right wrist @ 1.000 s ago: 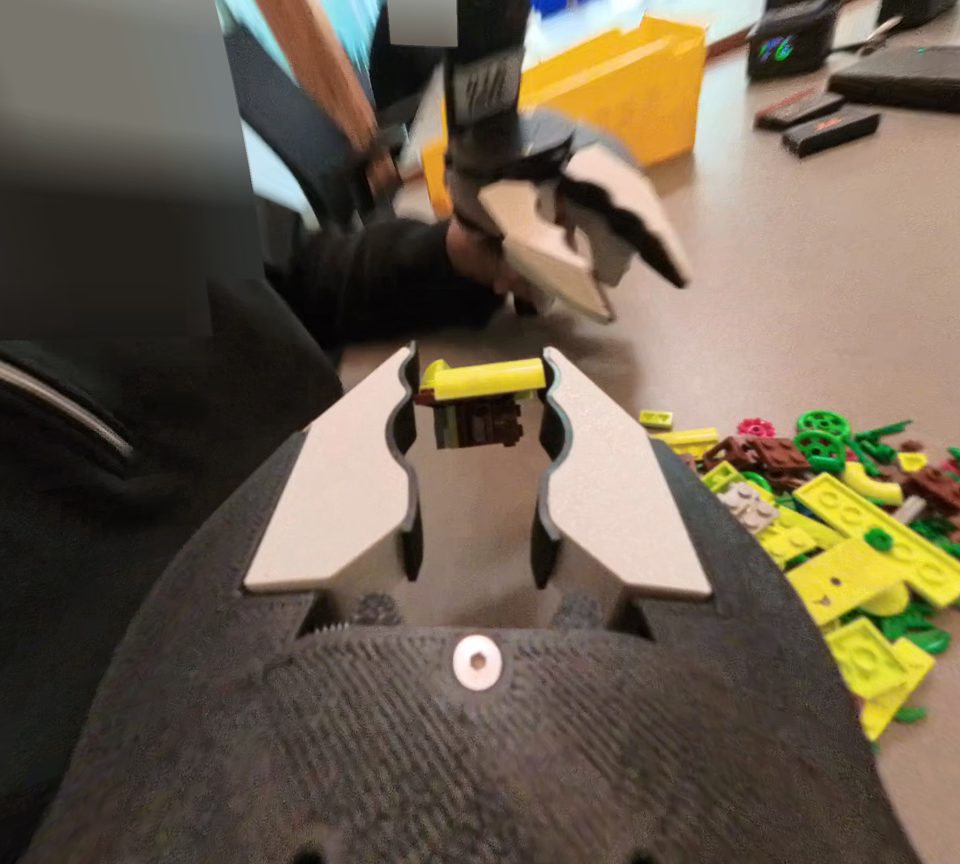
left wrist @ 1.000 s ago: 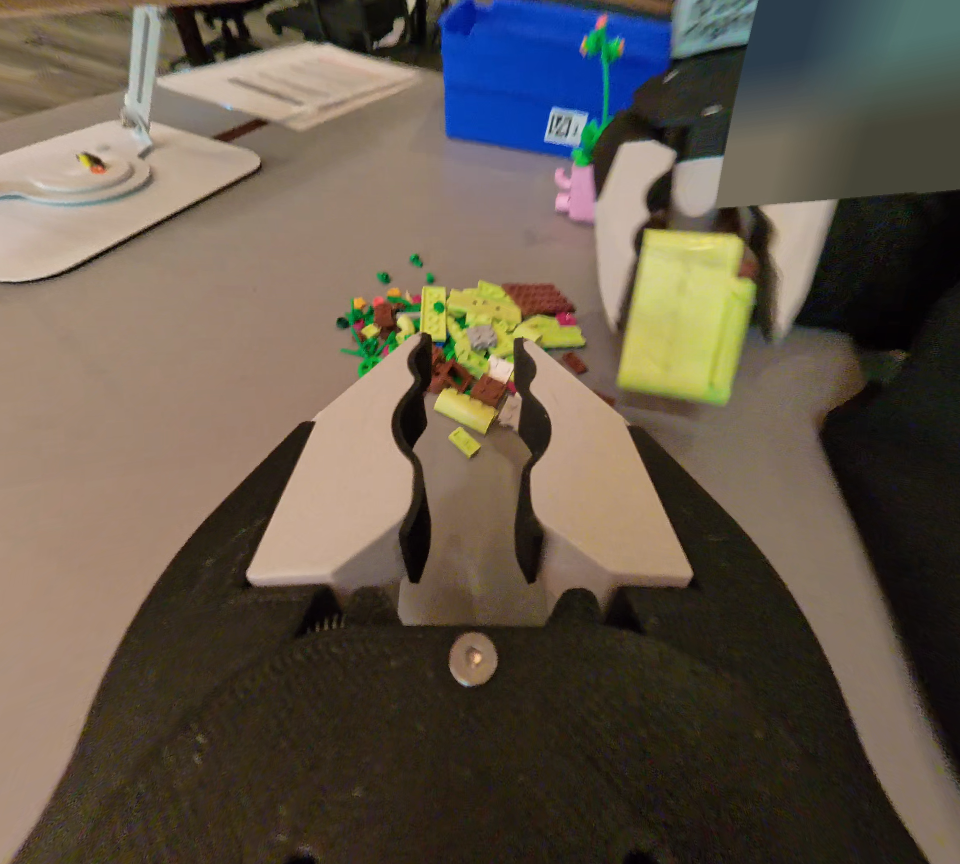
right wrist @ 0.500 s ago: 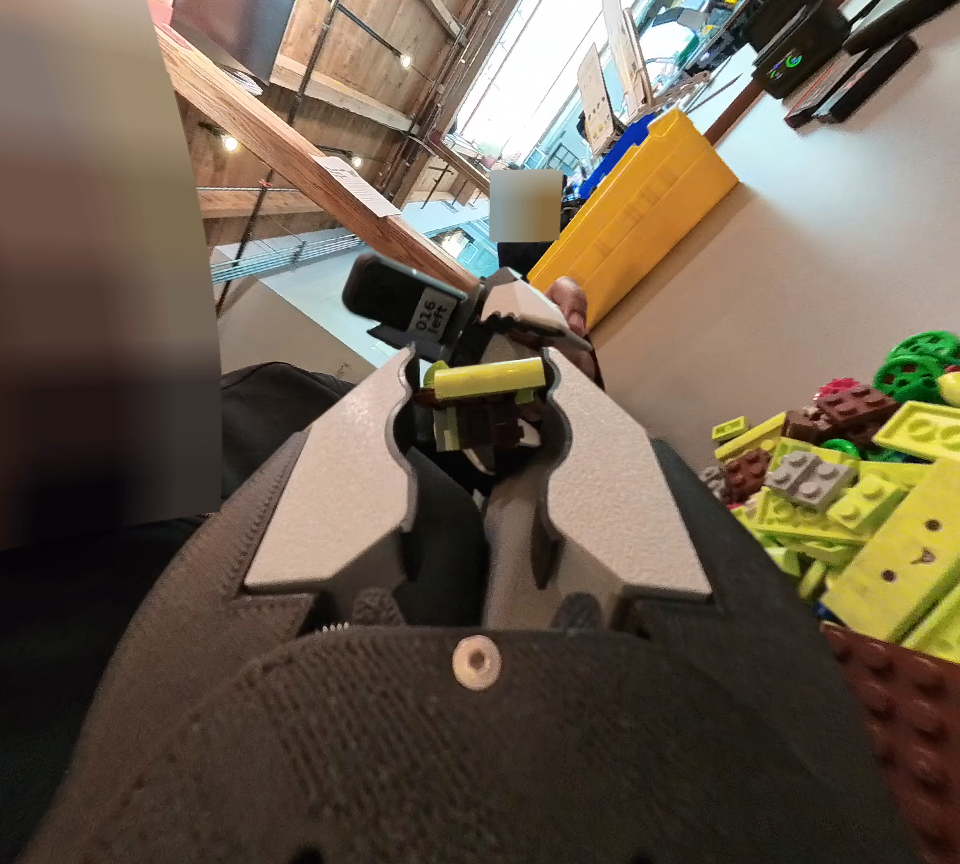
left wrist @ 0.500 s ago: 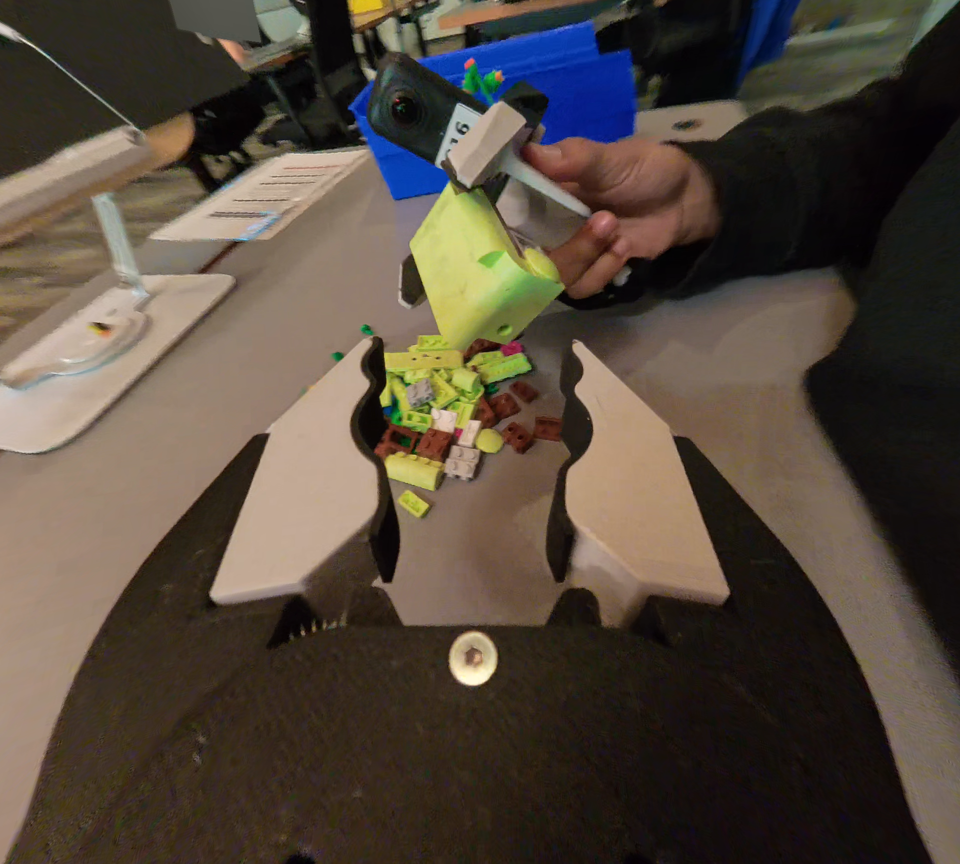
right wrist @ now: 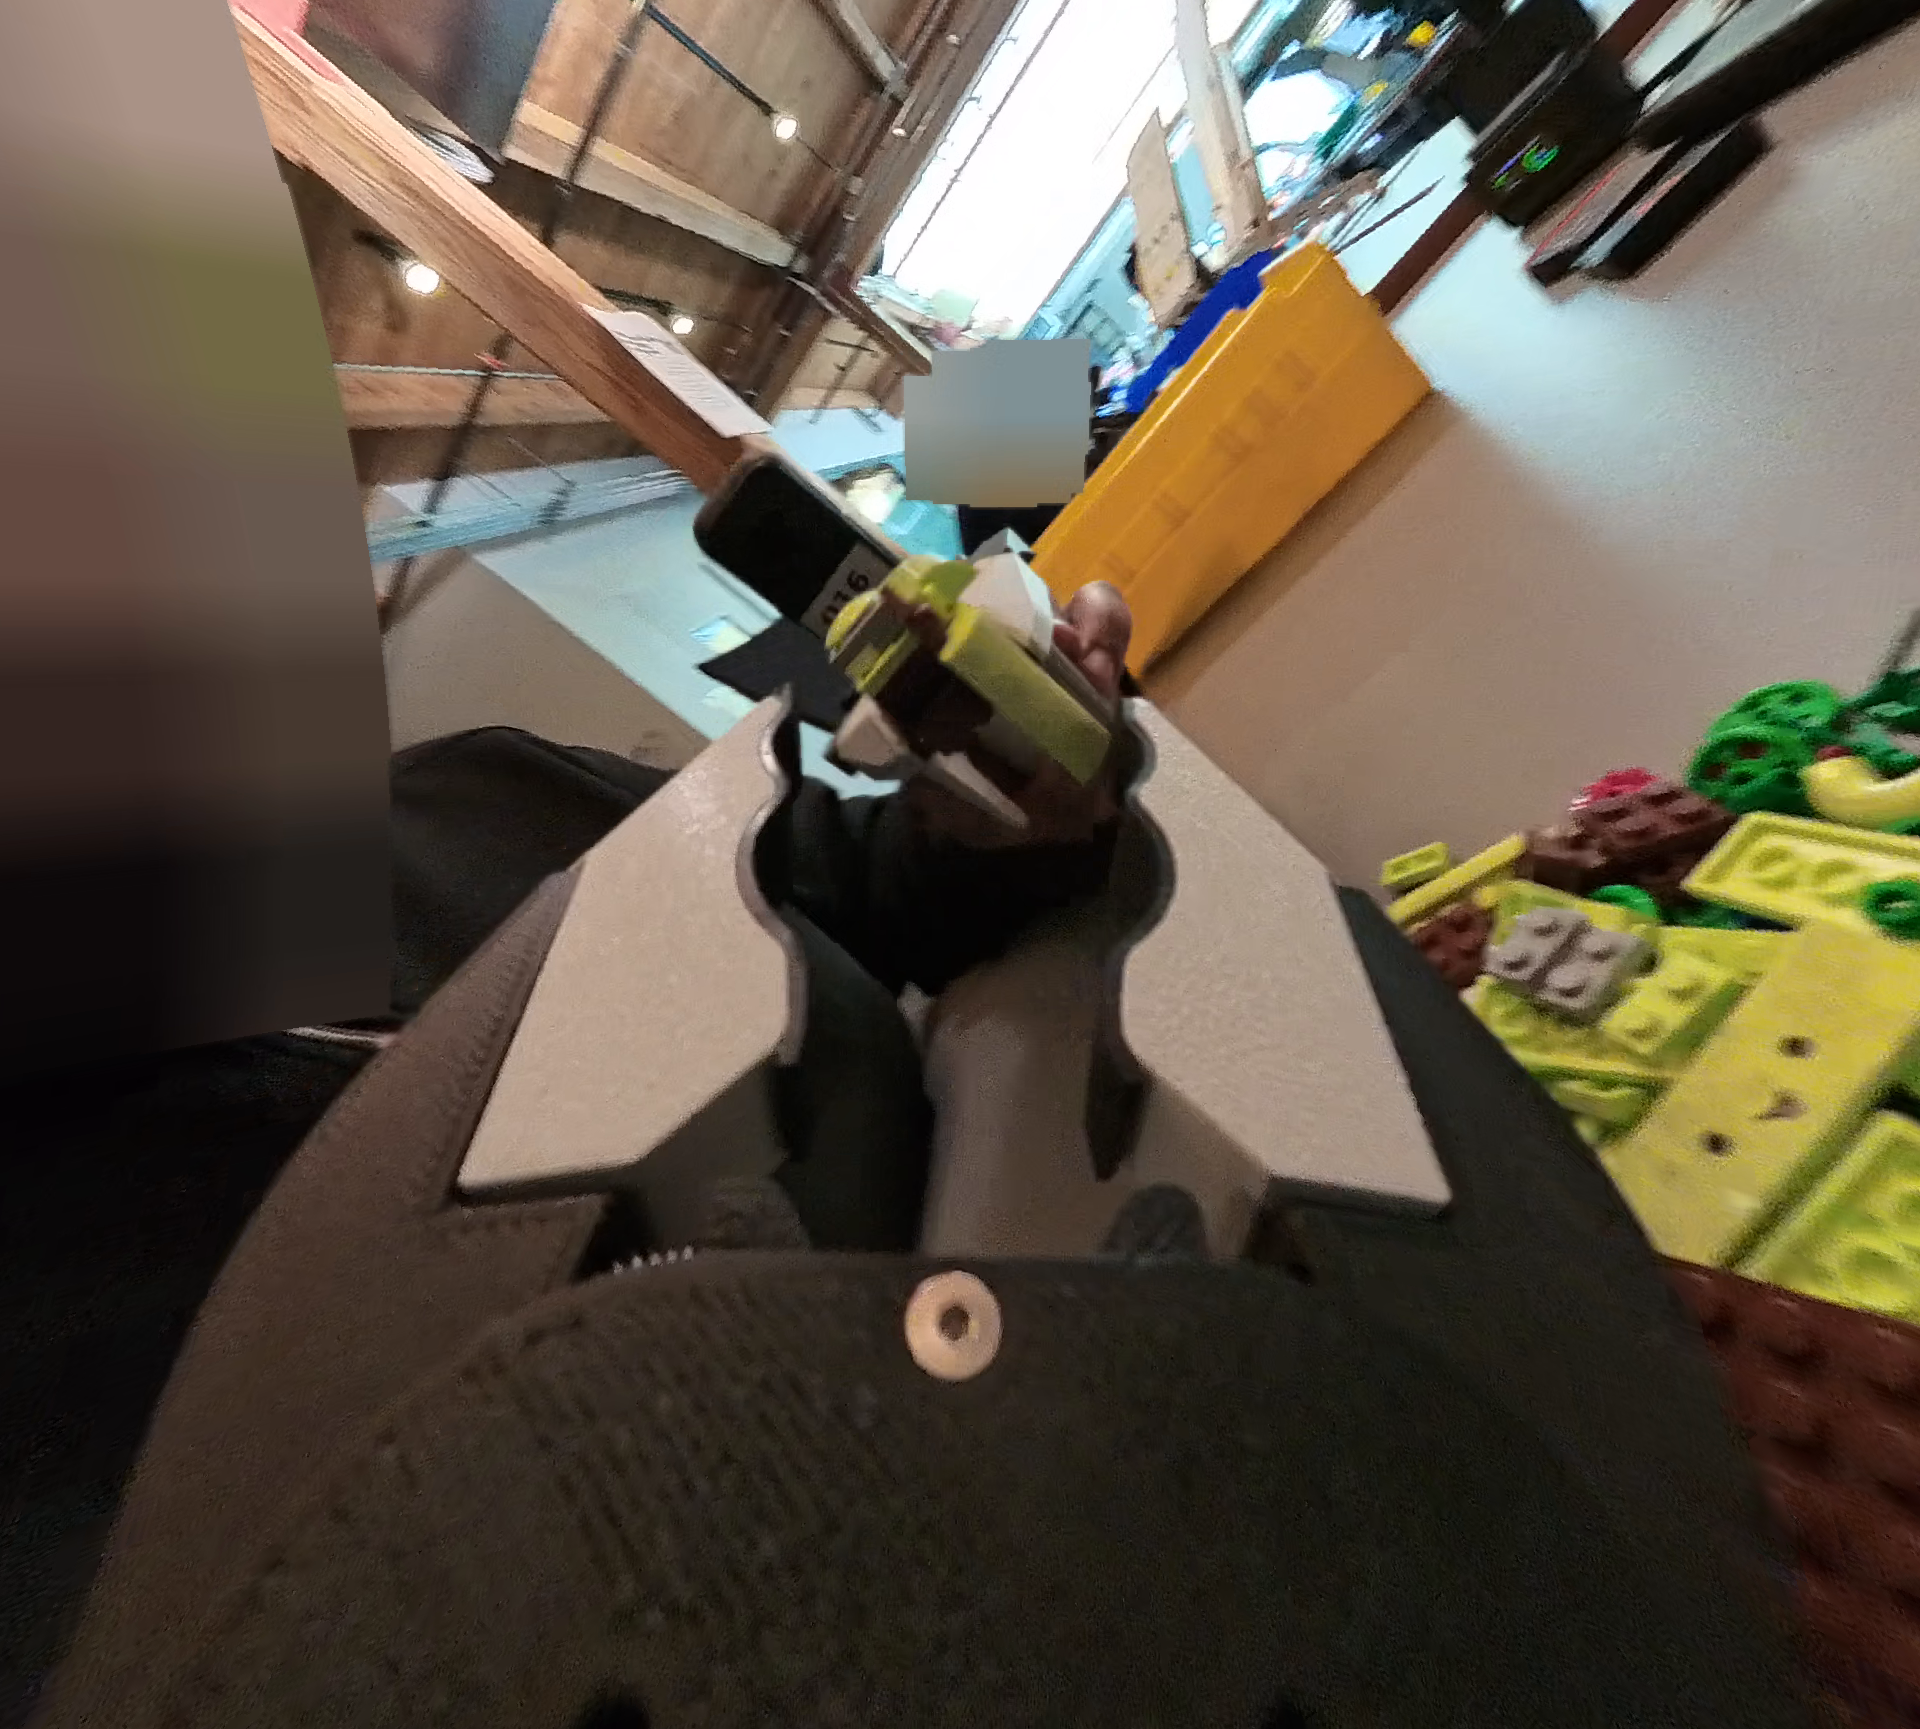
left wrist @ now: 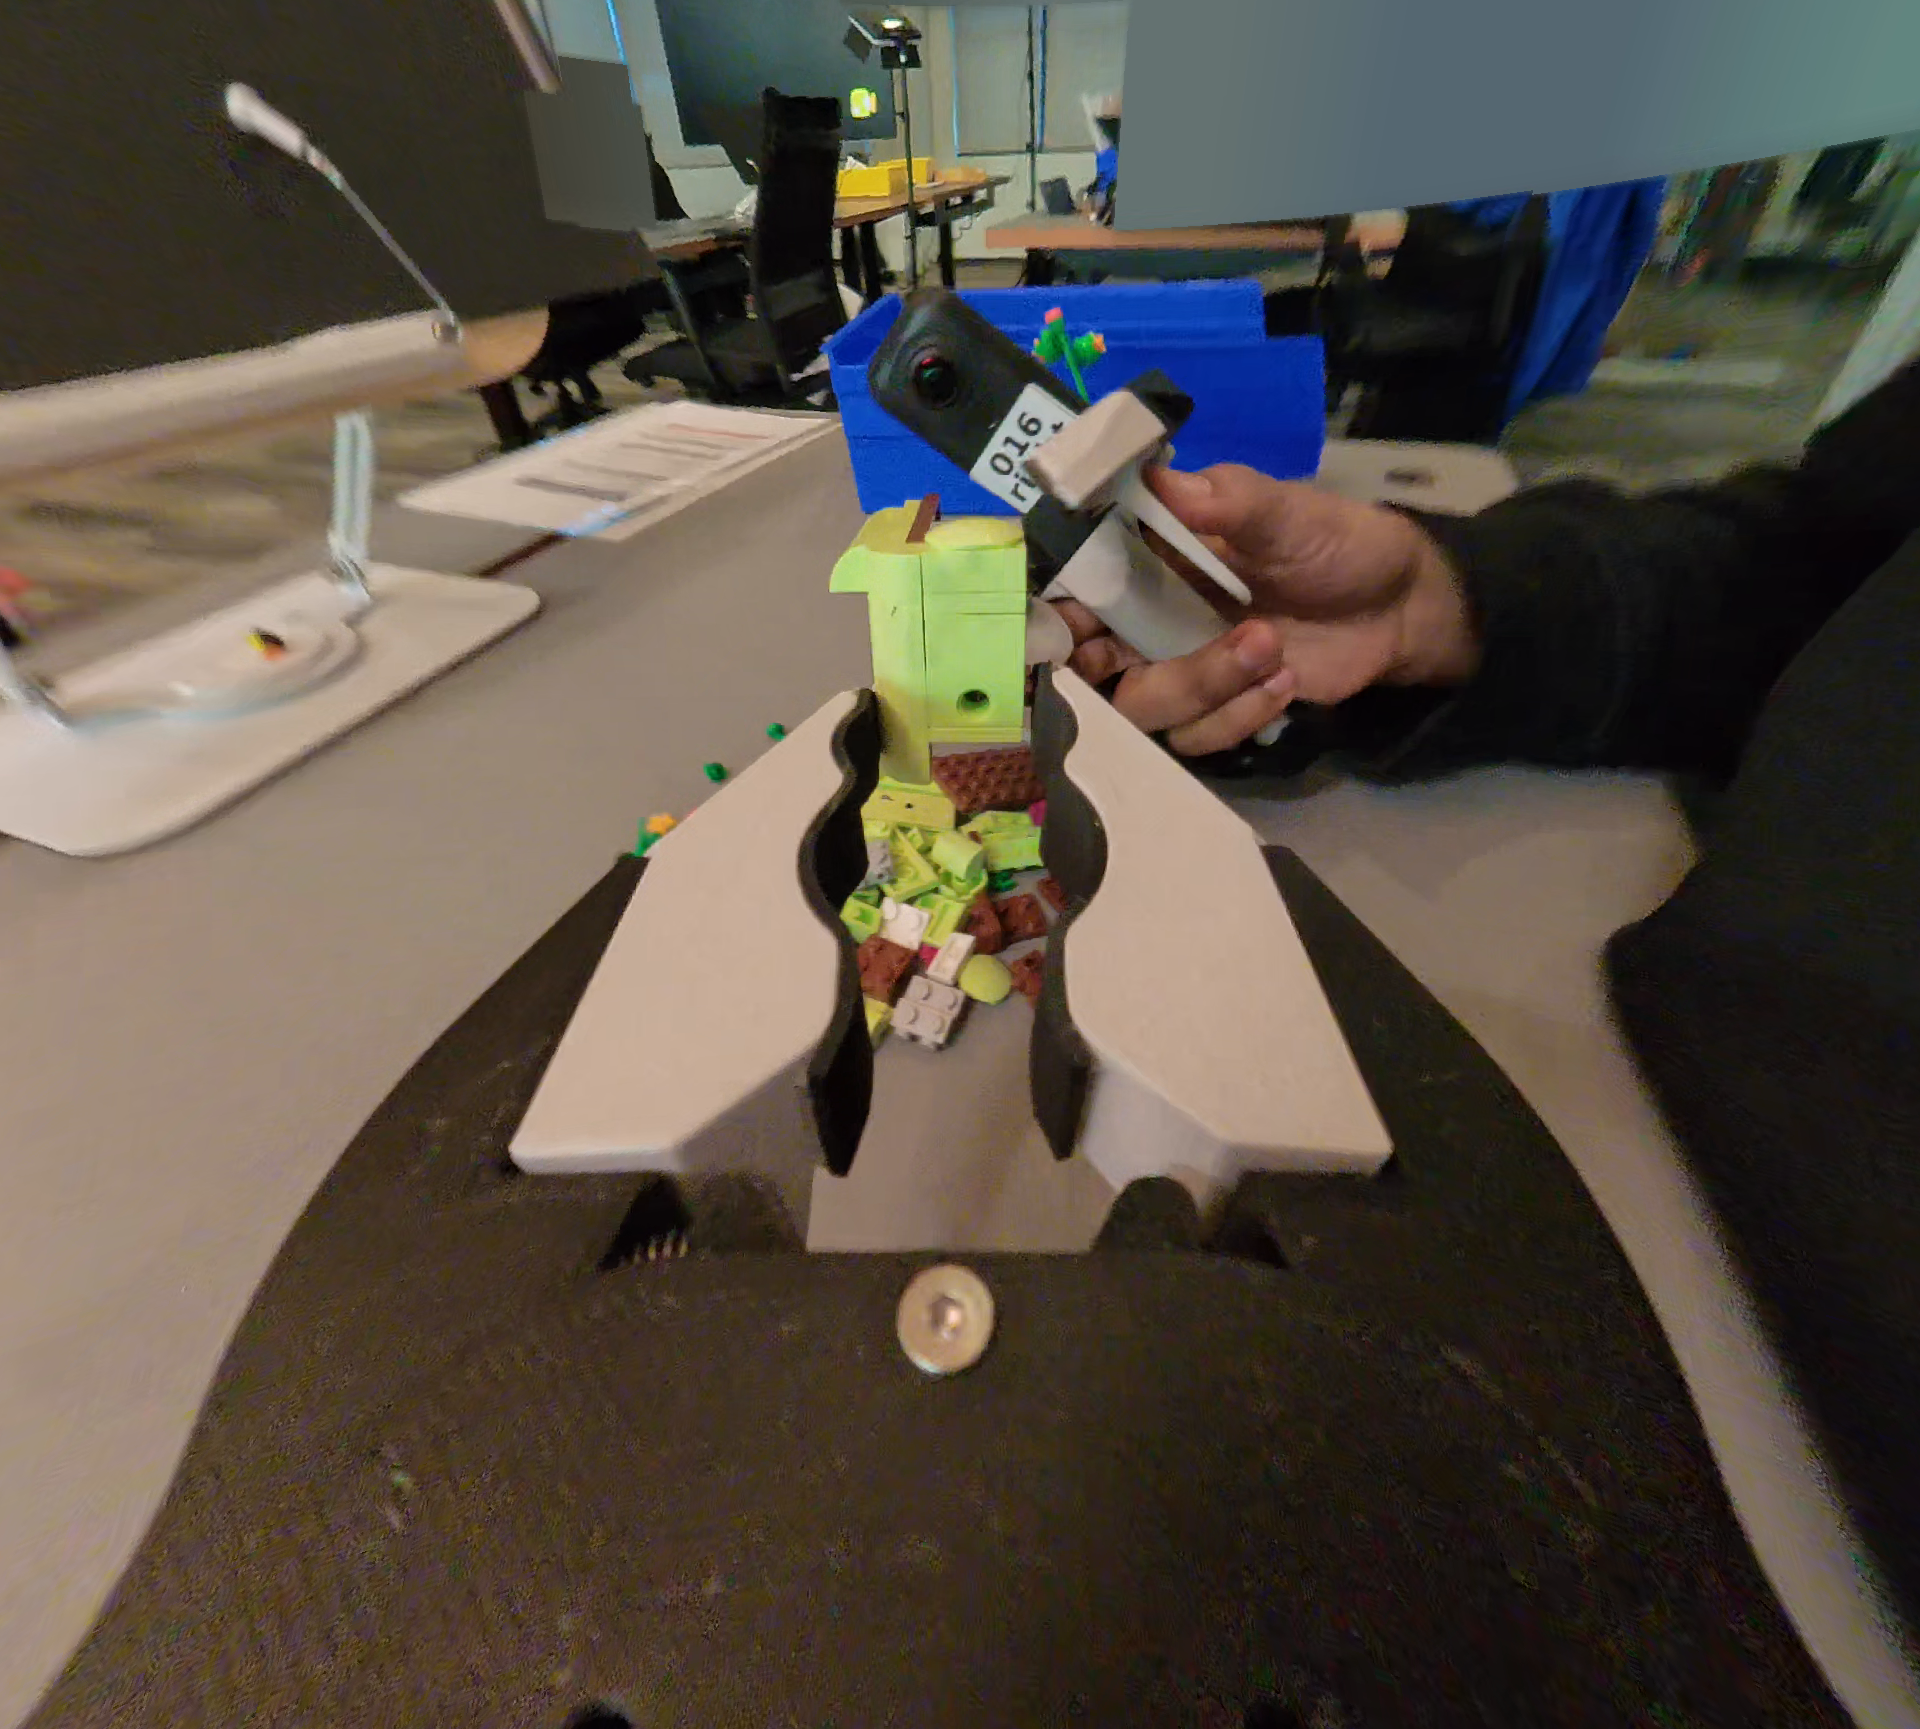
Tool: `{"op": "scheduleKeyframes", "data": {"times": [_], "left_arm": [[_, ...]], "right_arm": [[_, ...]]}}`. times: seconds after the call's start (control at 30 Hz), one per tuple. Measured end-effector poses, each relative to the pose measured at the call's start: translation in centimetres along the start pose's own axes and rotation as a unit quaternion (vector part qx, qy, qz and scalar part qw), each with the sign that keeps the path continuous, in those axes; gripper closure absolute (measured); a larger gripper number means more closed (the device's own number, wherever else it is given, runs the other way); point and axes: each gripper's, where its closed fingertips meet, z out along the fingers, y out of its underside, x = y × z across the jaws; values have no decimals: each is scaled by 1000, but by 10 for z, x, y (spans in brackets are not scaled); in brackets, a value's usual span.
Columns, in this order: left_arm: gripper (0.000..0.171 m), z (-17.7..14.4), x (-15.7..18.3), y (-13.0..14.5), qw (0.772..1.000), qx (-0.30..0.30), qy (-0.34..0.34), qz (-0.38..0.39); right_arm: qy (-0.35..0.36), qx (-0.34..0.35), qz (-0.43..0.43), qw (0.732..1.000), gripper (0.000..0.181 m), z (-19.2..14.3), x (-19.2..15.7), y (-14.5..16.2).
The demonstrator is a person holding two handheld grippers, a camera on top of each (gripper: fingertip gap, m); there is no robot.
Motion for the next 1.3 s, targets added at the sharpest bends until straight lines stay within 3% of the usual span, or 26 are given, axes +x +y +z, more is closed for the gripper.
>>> {"op": "scheduleKeyframes", "data": {"times": [0.1,0.2,0.3,0.43,0.53,0.63,0.77,0.93,1.07,1.3], "left_arm": [[145,-4,-13,-1,989,15,30,-141],[145,-8,-21,0,961,30,72,-265],[145,-8,-20,2,940,33,105,-323],[145,-7,-9,1,916,31,154,-370],[145,-5,-3,9,909,4,172,-380],[145,-3,2,18,914,-28,176,-365],[145,-7,0,12,913,-17,180,-365],[145,-43,-62,-9,946,36,67,-315],[145,-72,-97,-8,955,48,-6,-292],[145,-69,-80,-7,950,38,41,-307]], "right_arm": [[48,10,-66,997,119,-9,4,-11],[101,14,-151,983,119,-16,6,-20],[150,5,-258,954,119,-17,5,-23],[199,-36,-397,895,123,-11,2,-15],[209,-62,-444,869,128,-5,2,-7],[205,-71,-422,880,130,-4,6,-3],[190,-62,-389,899,130,-6,6,-6],[213,-32,-396,893,132,-19,2,-23],[222,-16,-388,895,135,-26,3,-31],[232,-16,-376,897,139,-30,10,-33]]}}
